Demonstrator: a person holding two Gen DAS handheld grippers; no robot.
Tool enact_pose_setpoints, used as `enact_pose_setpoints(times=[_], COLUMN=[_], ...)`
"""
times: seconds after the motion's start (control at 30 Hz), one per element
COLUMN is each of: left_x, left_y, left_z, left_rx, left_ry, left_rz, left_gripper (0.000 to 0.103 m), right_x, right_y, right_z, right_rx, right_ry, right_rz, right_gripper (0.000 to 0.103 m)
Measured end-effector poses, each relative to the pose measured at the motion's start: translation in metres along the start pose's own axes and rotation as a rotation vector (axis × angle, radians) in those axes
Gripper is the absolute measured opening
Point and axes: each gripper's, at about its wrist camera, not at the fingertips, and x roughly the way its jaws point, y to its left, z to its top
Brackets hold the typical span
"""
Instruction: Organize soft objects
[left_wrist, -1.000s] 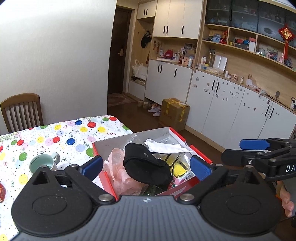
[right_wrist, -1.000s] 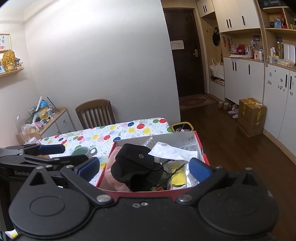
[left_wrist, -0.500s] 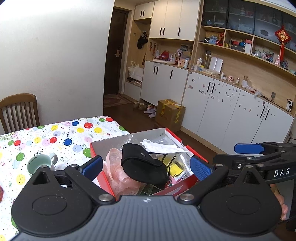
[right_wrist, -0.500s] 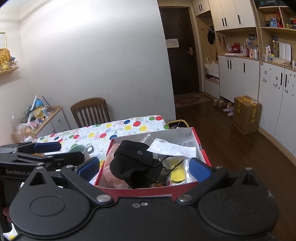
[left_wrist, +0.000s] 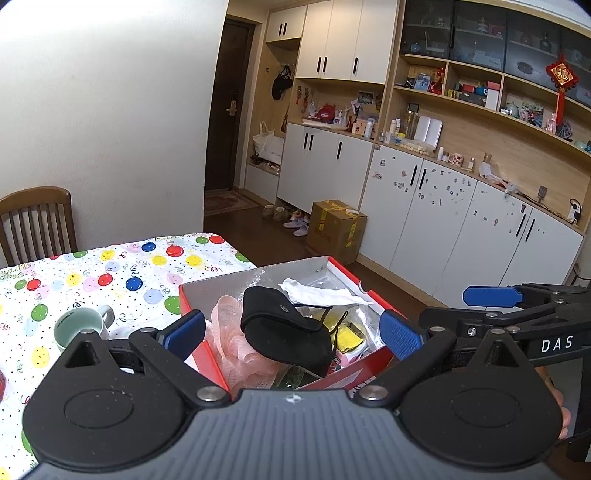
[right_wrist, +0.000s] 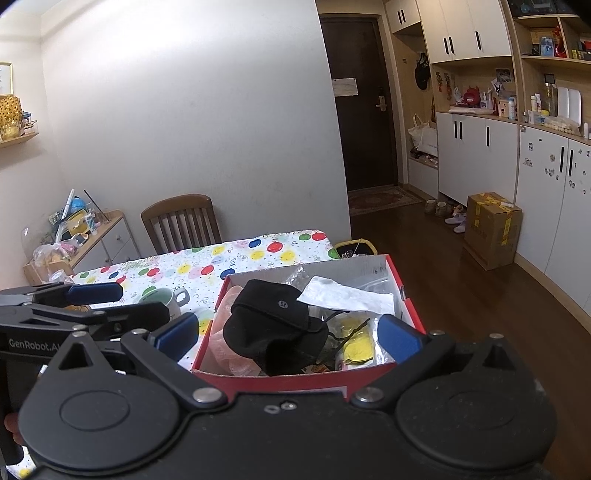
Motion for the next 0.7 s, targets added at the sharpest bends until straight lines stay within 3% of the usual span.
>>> enact_pose_setpoints(times=[0.7], left_x=[-0.0027], left_y=[0.0020], left_z=[-0.0012], left_rx=[-0.001], left_ry=[0.000], left_rz=[0.008], left_gripper=[0.101], right_x=[0.0012], right_y=[0.0047], right_z=[0.0020], right_rx=[0.000], right_ry=[0.001], right_rz=[0.004], right_gripper=[0.103])
